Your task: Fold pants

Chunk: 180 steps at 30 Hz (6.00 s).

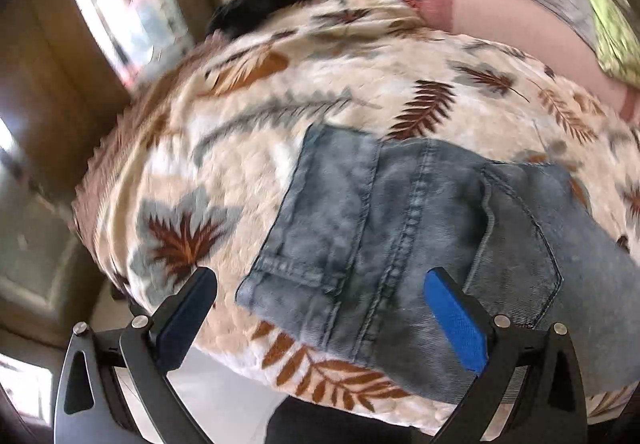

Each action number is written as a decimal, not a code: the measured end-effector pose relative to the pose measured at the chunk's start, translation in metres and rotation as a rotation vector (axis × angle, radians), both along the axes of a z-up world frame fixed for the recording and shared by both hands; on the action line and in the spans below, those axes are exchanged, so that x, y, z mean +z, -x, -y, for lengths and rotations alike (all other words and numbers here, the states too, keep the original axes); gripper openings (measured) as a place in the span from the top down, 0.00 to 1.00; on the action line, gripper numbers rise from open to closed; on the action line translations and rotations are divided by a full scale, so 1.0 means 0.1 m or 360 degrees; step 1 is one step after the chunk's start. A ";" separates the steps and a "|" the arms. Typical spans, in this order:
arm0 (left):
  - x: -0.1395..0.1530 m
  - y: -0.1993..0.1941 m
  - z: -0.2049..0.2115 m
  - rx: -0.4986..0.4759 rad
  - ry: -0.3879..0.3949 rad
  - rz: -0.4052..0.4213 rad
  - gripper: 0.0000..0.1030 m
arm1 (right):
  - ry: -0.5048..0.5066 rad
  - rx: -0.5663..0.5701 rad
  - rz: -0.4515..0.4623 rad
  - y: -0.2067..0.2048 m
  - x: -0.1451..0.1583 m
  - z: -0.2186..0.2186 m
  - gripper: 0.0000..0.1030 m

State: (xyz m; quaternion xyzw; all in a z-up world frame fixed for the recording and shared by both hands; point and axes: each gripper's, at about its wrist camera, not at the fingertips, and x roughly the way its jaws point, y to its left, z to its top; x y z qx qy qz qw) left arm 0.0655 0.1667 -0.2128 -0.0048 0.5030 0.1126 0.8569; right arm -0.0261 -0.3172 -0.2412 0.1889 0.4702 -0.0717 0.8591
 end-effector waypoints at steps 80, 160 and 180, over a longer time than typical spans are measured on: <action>-0.16 0.75 2.63 -0.1012 -0.0213 -0.0204 0.00 | -0.0551 -0.0148 -0.0047 0.59 -0.26 1.28 0.43; -0.59 0.21 2.29 -0.0823 0.0361 -0.0363 0.03 | -0.0389 0.0204 0.0181 -0.41 -0.01 -0.42 0.80; -0.34 0.33 2.22 -0.0884 0.0604 -0.0338 0.60 | -0.0332 0.0202 0.0187 -0.41 0.00 -0.43 0.78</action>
